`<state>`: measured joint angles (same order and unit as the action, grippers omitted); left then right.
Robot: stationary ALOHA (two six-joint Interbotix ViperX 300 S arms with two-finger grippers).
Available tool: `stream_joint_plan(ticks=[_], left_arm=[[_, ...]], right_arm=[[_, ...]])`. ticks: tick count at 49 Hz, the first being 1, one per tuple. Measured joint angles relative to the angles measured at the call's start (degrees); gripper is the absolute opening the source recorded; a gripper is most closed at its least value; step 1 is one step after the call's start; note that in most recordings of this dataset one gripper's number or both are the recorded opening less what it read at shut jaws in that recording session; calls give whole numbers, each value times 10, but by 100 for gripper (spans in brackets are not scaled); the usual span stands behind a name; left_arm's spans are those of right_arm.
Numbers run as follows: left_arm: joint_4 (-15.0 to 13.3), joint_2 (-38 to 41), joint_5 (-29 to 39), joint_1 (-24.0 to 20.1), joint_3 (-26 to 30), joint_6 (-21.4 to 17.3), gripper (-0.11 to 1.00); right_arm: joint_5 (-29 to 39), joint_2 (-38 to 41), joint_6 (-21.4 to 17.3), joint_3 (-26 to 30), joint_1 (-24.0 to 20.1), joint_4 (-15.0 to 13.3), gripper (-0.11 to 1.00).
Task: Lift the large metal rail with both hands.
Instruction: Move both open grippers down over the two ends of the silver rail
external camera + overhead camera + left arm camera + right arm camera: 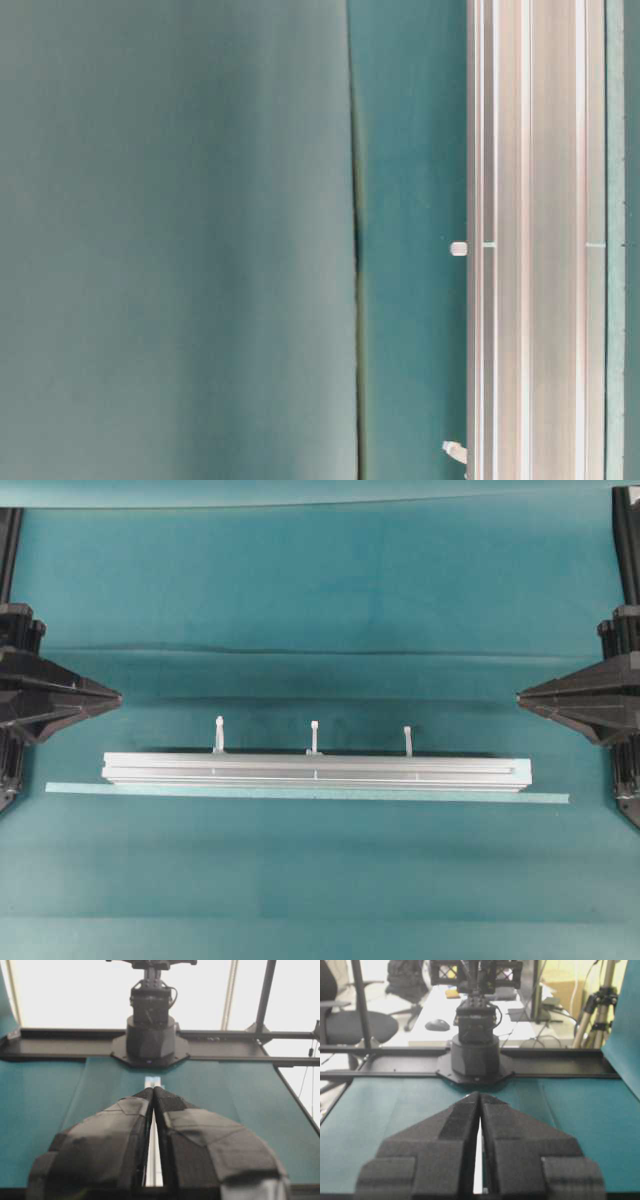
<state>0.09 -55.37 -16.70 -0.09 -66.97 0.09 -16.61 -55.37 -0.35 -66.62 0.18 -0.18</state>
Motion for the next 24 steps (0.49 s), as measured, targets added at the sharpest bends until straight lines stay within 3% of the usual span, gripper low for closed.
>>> stream_joint_plan(ticks=[3, 6, 9, 24], left_arm=[[2, 6, 17, 0, 10, 4, 11], [4, 18, 49, 0, 26, 9, 3], [5, 27, 83, 1, 42, 9, -2], [6, 89, 345, 13, 160, 43, -2]], right_arm=[[1, 1, -1, 2, 0, 6, 10], [22, 4, -8, 8, 0, 28, 1], [53, 8, -16, 17, 0, 45, 0], [260, 39, -50, 85, 1, 56, 0]])
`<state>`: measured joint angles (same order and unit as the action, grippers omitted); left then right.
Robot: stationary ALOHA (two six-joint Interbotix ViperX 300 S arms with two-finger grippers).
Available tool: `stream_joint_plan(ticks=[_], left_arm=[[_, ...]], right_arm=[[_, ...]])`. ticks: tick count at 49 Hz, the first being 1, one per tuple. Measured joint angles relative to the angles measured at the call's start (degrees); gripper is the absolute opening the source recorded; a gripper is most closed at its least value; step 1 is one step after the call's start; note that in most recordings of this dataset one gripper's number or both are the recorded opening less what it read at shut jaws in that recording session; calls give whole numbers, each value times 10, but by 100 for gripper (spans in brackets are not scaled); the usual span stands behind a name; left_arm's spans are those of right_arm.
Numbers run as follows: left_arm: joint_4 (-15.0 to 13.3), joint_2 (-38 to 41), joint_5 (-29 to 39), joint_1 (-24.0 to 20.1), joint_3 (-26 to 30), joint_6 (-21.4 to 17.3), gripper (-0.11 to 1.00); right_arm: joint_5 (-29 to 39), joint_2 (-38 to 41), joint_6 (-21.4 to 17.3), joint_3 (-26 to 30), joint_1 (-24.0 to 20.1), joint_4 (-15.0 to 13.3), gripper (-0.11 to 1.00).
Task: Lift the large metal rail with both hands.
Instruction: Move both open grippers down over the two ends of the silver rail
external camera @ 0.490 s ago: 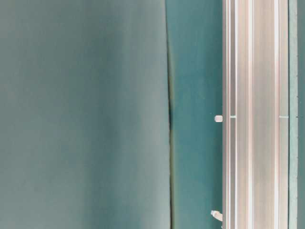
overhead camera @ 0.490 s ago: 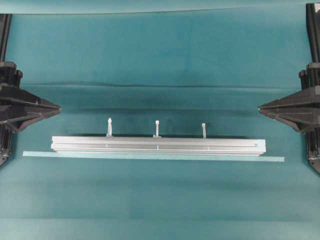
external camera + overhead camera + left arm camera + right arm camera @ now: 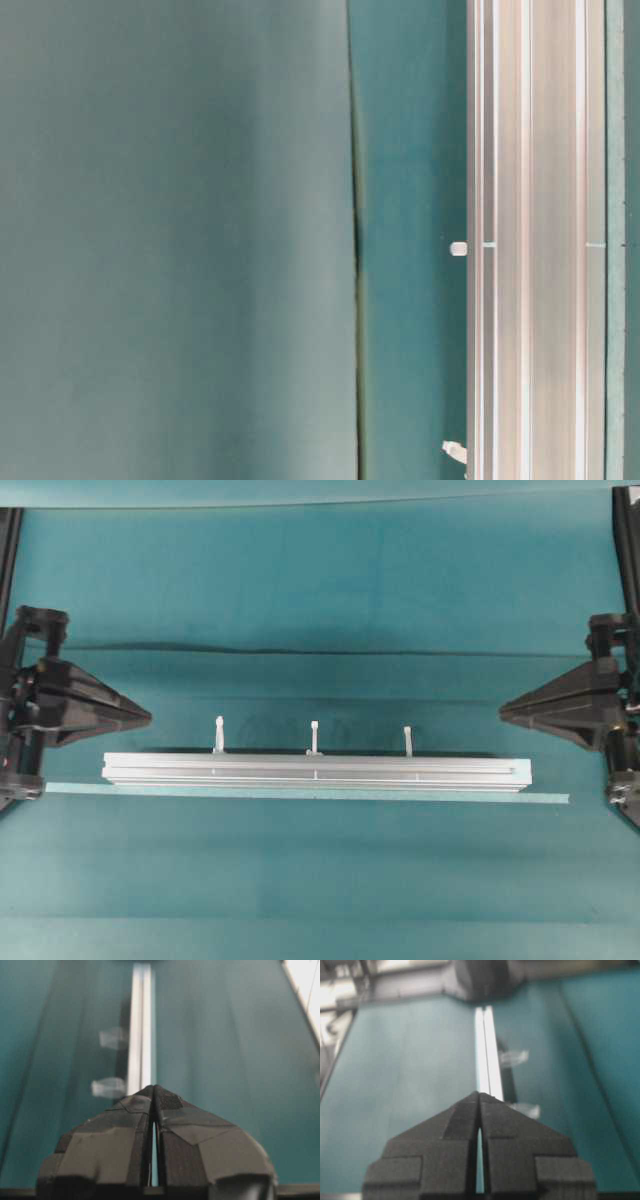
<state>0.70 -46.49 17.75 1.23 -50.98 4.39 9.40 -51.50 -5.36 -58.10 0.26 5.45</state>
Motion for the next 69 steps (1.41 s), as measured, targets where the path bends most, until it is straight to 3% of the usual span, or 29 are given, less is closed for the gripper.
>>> stream_joint_plan(ticks=[11, 33, 42, 55, 63, 69], left_arm=[[1, 60, 128, 1, 59, 7, -2], [2, 214, 323, 3, 137, -2, -2], [3, 243, 340, 2, 148, -25, -2], [3, 247, 316, 2, 147, -40, -2], [4, 247, 315, 2, 145, -42, -2], [4, 247, 313, 2, 137, -41, 6]], right_arm=[[130, 75, -47, 53, 4, 0, 0], [362, 268, -48, 175, 4, -1, 0], [428, 329, -48, 224, 4, -5, 0], [454, 357, -42, 241, 4, -17, 1], [453, 358, -29, 236, 4, -18, 14], [446, 358, -18, 229, 4, -18, 40]])
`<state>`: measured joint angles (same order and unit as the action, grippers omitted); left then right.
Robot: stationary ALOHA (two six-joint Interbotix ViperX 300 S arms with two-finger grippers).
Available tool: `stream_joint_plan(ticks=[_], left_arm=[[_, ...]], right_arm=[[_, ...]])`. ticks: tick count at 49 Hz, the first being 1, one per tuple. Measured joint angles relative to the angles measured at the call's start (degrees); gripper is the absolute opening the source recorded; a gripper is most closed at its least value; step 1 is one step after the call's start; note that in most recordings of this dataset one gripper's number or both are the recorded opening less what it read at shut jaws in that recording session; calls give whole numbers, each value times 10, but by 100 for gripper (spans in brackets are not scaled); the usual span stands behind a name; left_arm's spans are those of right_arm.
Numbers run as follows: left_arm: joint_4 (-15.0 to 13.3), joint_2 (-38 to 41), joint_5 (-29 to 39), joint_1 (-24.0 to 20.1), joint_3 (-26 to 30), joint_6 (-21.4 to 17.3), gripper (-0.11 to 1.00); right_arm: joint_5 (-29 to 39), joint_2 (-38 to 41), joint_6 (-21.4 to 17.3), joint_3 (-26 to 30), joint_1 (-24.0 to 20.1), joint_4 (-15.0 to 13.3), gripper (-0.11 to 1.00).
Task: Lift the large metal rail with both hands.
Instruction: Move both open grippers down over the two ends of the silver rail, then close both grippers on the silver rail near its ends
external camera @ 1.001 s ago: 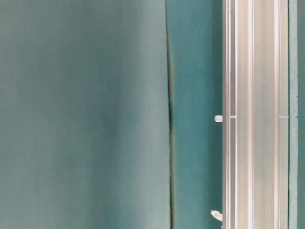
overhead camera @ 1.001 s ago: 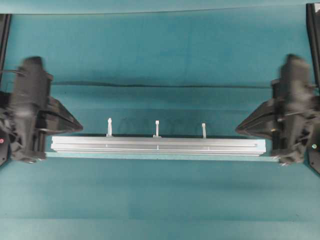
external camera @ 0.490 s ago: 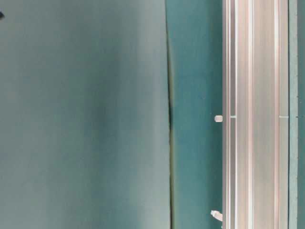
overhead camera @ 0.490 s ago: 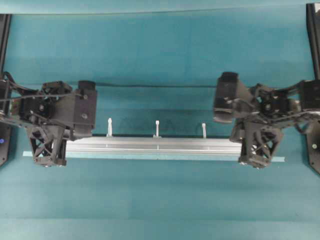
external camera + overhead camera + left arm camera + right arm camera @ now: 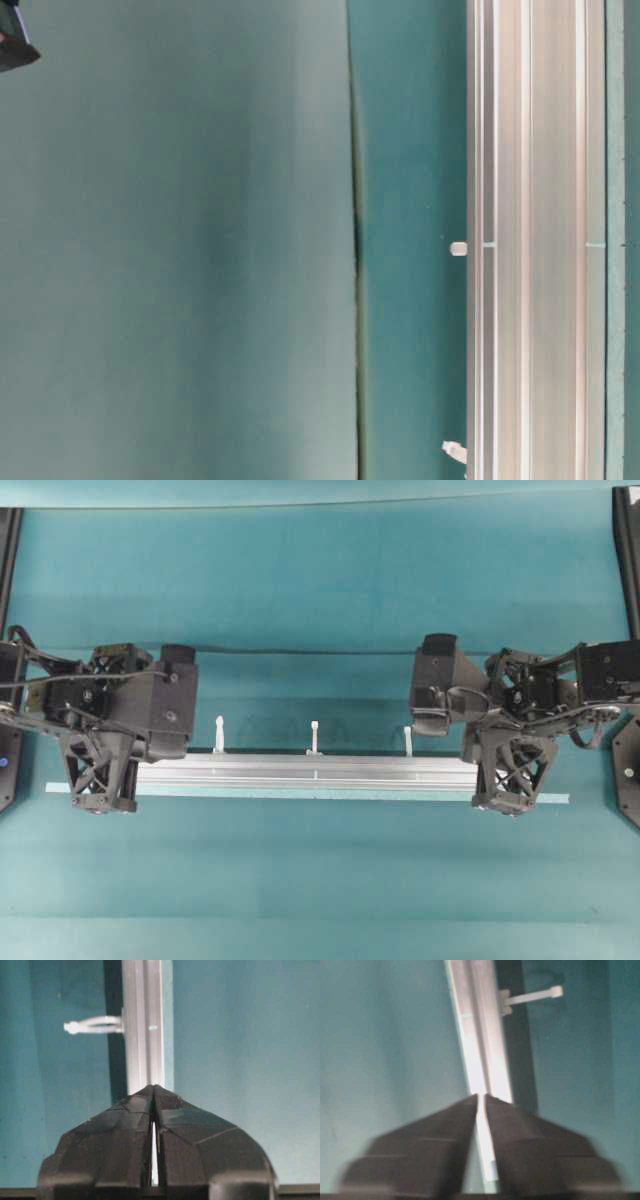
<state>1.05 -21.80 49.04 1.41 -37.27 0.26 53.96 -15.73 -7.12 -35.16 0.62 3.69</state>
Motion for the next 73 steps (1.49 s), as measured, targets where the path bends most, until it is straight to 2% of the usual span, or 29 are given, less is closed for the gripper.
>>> stream_joint_plan(ticks=[5, 9, 12, 15, 18, 20, 33, 44, 50, 73], left_arm=[[0, 2, 0, 0, -6, 4, 22], [0, 7, -4, -1, -9, 5, 47], [-1, 10, -13, 0, -11, 6, 66], [-1, 13, -28, 1, -16, 6, 83], [0, 18, -44, 1, -21, 5, 95], [0, 22, -51, 2, -24, 6, 99], [0, 59, -91, 2, -40, 5, 98], [0, 98, -127, 3, -54, 19, 98], [0, 118, -169, 2, -69, 18, 98], [-1, 185, -262, -22, -86, 17, 98]], right_arm=[[-14, 1, 8, -8, 1, -1, 71], [-32, 3, 18, -14, 1, -1, 90], [-46, 5, 26, -19, -1, -6, 96], [-56, 10, 36, -22, -4, -8, 97], [-63, 15, 41, -24, -6, -10, 96], [-66, 19, 44, -25, -6, -11, 96], [-86, 47, 47, -25, -6, -11, 96], [-122, 79, 48, -32, -7, -11, 96], [-139, 97, 49, -37, -8, -11, 96], [-209, 158, 53, -67, -13, -12, 96]])
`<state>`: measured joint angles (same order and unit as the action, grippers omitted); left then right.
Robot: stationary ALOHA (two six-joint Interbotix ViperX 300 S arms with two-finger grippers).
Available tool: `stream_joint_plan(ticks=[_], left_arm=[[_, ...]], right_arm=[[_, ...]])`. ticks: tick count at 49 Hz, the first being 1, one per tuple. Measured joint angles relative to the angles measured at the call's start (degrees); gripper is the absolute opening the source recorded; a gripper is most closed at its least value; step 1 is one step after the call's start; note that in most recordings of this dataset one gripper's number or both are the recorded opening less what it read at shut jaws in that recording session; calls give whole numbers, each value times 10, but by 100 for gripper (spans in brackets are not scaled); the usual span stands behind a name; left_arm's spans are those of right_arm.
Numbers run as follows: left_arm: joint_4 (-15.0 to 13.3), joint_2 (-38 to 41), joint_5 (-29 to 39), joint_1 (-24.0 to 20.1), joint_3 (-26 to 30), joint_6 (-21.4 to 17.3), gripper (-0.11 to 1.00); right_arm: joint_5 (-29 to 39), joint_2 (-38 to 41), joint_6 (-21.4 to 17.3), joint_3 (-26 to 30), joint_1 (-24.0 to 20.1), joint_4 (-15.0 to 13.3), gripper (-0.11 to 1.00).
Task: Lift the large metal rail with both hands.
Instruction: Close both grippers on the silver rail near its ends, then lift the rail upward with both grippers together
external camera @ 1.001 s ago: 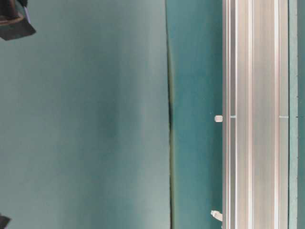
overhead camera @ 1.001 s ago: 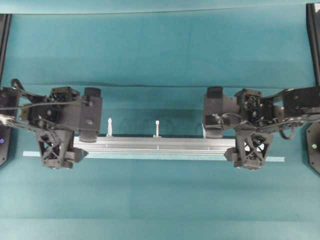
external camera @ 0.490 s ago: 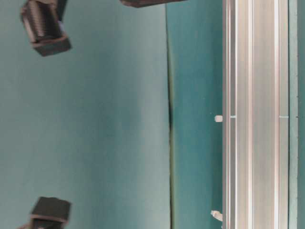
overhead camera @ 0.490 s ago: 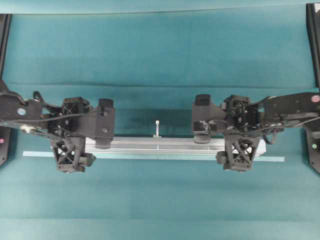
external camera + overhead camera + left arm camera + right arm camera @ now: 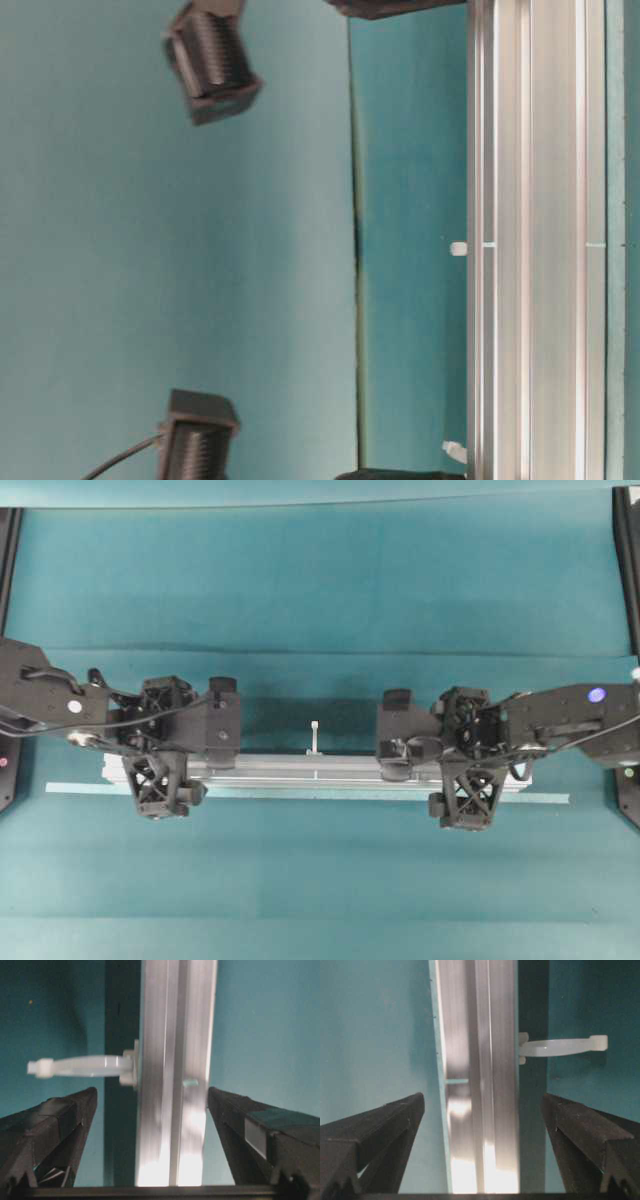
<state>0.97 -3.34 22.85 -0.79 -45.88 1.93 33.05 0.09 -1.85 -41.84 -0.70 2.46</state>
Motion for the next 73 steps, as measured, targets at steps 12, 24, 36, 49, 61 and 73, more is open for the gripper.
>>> stream_joint_plan(ticks=[12, 24, 36, 49, 61, 73], left_arm=[[1, 22, -13, 9, -6, 0, 98], [0, 23, -19, 9, -9, 0, 98], [0, 25, -20, 9, -11, 3, 97], [1, 25, -25, 11, -10, 6, 48], [1, 25, -25, 11, -10, 6, 36], [1, 25, -25, 12, -11, 5, 36]], right_arm=[[-18, 22, 6, -2, 1, -1, 96], [-26, 32, 6, -3, 0, -1, 96], [-27, 33, 6, -4, 1, -2, 95], [-25, 33, 6, -2, -1, -1, 52], [-21, 33, 6, 1, 4, -1, 40], [-20, 34, 7, 1, 4, -1, 40]])
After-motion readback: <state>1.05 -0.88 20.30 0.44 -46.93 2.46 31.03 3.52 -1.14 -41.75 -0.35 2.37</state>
